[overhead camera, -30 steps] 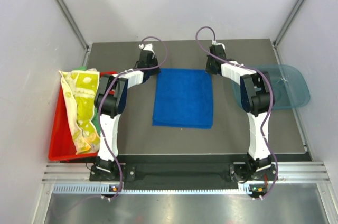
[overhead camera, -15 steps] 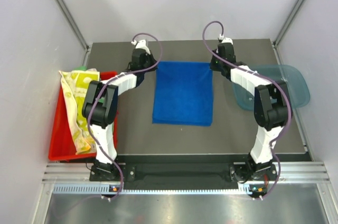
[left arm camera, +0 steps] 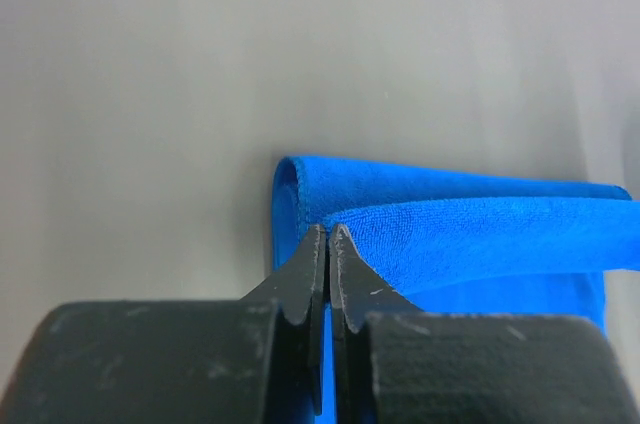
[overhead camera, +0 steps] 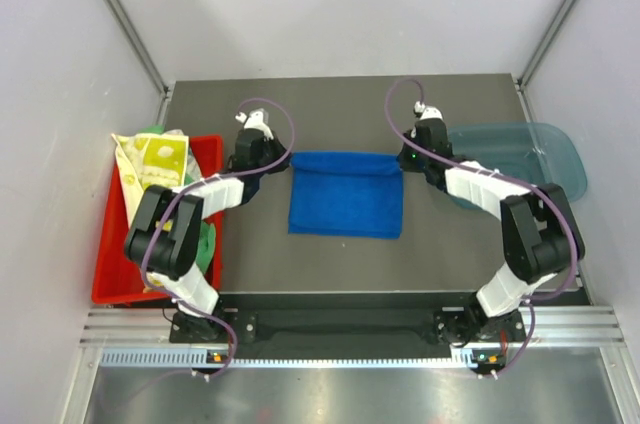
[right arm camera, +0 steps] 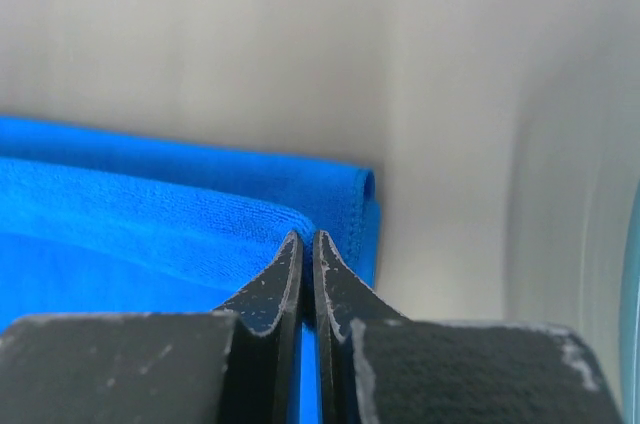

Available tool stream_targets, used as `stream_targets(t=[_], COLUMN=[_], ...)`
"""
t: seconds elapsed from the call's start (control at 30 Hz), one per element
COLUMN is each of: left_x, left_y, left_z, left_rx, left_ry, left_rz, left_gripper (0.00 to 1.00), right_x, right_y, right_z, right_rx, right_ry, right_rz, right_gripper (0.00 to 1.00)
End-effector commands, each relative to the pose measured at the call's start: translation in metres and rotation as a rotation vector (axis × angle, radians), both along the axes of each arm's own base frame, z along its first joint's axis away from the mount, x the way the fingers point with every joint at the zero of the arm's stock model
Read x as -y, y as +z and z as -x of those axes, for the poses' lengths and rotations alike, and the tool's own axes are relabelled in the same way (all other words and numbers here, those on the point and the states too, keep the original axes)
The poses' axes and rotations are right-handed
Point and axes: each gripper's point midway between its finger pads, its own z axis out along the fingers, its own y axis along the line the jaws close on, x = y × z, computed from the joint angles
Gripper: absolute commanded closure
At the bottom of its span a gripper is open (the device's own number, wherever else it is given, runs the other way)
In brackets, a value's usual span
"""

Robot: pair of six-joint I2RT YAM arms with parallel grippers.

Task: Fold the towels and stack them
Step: Fold the towel

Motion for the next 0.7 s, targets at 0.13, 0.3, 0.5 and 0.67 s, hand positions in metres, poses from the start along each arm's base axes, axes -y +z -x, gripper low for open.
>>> stream_targets(t=[0.13, 0.3, 0.5, 0.67], left_x=[0.002, 0.003, 0.005, 0.005], left_y=[0.032, 0.027, 0.021, 0.012], left_z=[0.031, 0.055, 0.080, 0.099], left_rx=[0.091, 0.084, 0.073, 0.066], left_ry=[-0.004, -0.015, -0.019, -0.008], left_rz=[0.049, 0.045, 0.026, 0.009], left_gripper=[1.00, 1.00, 1.00, 1.00], right_x=[-0.004, -0.006, -0.003, -0.003], right_y=[0.021, 0.015, 0.010, 0.007], right_z=[0.032, 0.053, 0.078, 0.097], right_rx=[0.090, 0.086, 0.082, 0.078], right_ry=[-0.009, -0.003, -0.007, 0.002], right_rz=[-0.039, -0.050, -0.051, -0.058], right_gripper=[1.00, 1.00, 1.00, 1.00])
